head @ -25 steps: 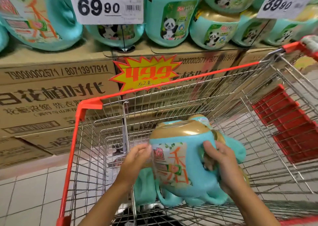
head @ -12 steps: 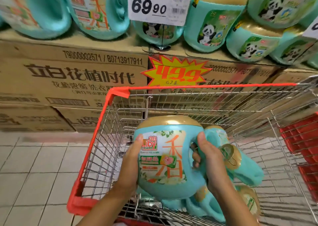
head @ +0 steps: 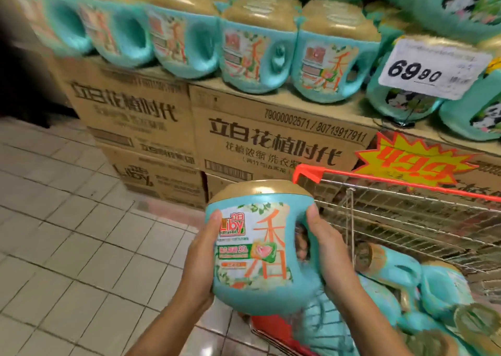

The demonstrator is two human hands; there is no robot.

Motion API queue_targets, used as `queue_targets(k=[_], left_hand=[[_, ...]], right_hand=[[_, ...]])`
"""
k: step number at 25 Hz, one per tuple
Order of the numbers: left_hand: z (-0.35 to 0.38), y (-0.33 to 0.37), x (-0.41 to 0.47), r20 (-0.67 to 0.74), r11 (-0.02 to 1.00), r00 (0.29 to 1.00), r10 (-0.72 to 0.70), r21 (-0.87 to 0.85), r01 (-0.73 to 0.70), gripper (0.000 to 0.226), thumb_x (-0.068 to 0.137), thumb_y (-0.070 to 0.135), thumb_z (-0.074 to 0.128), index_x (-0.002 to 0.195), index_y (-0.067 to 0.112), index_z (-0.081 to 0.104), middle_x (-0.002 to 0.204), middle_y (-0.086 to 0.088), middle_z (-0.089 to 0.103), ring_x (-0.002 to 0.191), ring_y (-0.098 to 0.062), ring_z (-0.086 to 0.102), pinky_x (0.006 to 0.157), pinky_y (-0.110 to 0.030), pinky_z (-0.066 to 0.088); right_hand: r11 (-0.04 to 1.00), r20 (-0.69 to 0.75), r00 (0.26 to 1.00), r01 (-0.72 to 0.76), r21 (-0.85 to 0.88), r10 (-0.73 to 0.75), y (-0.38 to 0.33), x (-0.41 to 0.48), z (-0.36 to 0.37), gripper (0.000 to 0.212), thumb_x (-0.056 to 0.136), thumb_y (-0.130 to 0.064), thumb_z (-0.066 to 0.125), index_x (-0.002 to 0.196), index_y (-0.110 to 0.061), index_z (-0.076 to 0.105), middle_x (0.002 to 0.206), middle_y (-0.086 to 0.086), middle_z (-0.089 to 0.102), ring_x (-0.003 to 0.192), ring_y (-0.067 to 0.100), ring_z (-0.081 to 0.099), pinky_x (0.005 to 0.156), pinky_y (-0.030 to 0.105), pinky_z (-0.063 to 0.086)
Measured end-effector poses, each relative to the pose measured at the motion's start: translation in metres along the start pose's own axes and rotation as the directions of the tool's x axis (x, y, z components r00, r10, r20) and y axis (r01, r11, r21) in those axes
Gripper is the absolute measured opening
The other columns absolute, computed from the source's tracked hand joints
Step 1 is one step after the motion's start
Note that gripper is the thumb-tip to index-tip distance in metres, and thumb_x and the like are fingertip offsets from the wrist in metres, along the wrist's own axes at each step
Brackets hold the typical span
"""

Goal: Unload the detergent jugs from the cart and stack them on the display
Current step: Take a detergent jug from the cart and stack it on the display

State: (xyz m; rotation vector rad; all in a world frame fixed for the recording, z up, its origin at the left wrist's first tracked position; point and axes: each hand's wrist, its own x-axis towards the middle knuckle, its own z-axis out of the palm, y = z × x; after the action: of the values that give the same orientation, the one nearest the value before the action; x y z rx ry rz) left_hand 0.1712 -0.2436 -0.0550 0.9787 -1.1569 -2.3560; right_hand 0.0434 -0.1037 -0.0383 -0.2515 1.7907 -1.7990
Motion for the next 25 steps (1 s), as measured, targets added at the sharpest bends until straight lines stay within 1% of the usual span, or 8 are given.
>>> queue_targets(k=[4,6,8,12,15,18,23,25], left_hand=[[-0.072,0.081,0.007,0.053,0.985,0.994,0.093,0.143,-0.100,0.061,0.072,0.061,0.069,0.112,0.015,0.070,0.107,-0.016,0.074,0.096,-0.035,0.071,0.085,-0.051,0.057],[-0.096,0.117,0.011,0.083,0.977,0.990,0.118,0.169,-0.130,0.070,0.065,0.058,0.077,0.118,0.014,0.065,0.108,-0.016,0.073,0.096,-0.036,0.071,0.086,-0.054,0.056],[-0.109,0.148,0.016,0.112,0.972,0.985,0.135,0.177,-0.153,0.074,0.060,0.052,0.085,0.119,0.012,0.061,0.105,-0.015,0.074,0.093,-0.035,0.072,0.080,-0.050,0.059],[-0.107,0.211,0.045,0.219,0.949,0.955,0.198,0.202,-0.243,0.074,0.057,0.051,0.081,0.115,0.009,0.063,0.099,-0.015,0.075,0.086,-0.032,0.074,0.063,-0.038,0.061],[-0.094,0.255,0.071,0.287,0.908,0.914,0.288,0.220,-0.356,0.101,0.034,0.066,0.088,0.114,0.008,0.063,0.096,-0.014,0.076,0.082,-0.030,0.075,0.057,-0.033,0.059],[-0.082,0.295,0.103,0.330,0.857,0.853,0.404,0.190,-0.479,0.125,0.015,0.068,0.087,0.123,0.014,0.054,0.102,-0.011,0.075,0.085,-0.028,0.074,0.058,-0.033,0.059],[-0.053,0.372,0.159,0.431,0.797,0.757,0.492,0.126,-0.590,0.107,0.022,0.060,0.092,0.115,0.018,0.058,0.100,-0.009,0.076,0.082,-0.026,0.075,0.058,-0.032,0.059],[-0.039,0.407,0.185,0.470,0.773,0.717,0.515,0.106,-0.625,0.103,0.029,0.059,0.092,0.117,0.018,0.058,0.102,-0.009,0.076,0.084,-0.026,0.075,0.059,-0.033,0.059]], right_hand=[[0.991,0.064,0.997,0.045,0.125,-0.053,-0.006,0.008,0.101,0.060,0.080,-0.063,0.049,0.051,-0.010,0.044,0.041,0.007,0.039,0.036,0.018,0.036,0.044,0.030,0.028],[0.987,0.072,0.996,0.035,0.159,-0.047,-0.019,0.012,0.140,0.063,0.077,-0.065,0.052,0.052,-0.009,0.041,0.041,0.007,0.036,0.036,0.018,0.035,0.044,0.029,0.028],[0.984,0.071,0.995,0.050,0.170,-0.063,-0.038,0.017,0.168,0.063,0.073,-0.067,0.055,0.054,-0.010,0.040,0.042,0.007,0.036,0.037,0.019,0.034,0.043,0.027,0.030],[0.969,0.019,0.987,0.152,0.193,-0.158,-0.084,0.042,0.201,0.057,0.071,-0.066,0.057,0.061,-0.011,0.043,0.047,0.003,0.038,0.043,0.019,0.031,0.043,0.028,0.029],[0.954,-0.004,0.965,0.260,0.145,-0.263,-0.122,0.070,0.218,0.059,0.069,-0.067,0.056,0.066,-0.010,0.042,0.050,0.003,0.039,0.043,0.018,0.033,0.043,0.028,0.031],[0.912,-0.007,0.919,0.393,0.119,-0.395,-0.160,0.101,0.233,0.053,0.078,-0.062,0.054,0.068,-0.011,0.045,0.052,0.003,0.040,0.042,0.015,0.036,0.042,0.027,0.031],[0.838,0.059,0.835,0.544,0.047,-0.546,-0.234,0.165,0.252,0.066,0.082,-0.064,0.054,0.086,0.002,0.055,0.069,0.016,0.047,0.054,0.026,0.044,0.055,0.034,0.038],[0.802,0.139,0.794,0.598,0.002,-0.592,-0.268,0.190,0.257,0.055,0.080,-0.058,0.056,0.089,-0.004,0.056,0.070,0.010,0.050,0.056,0.024,0.045,0.056,0.033,0.038]])
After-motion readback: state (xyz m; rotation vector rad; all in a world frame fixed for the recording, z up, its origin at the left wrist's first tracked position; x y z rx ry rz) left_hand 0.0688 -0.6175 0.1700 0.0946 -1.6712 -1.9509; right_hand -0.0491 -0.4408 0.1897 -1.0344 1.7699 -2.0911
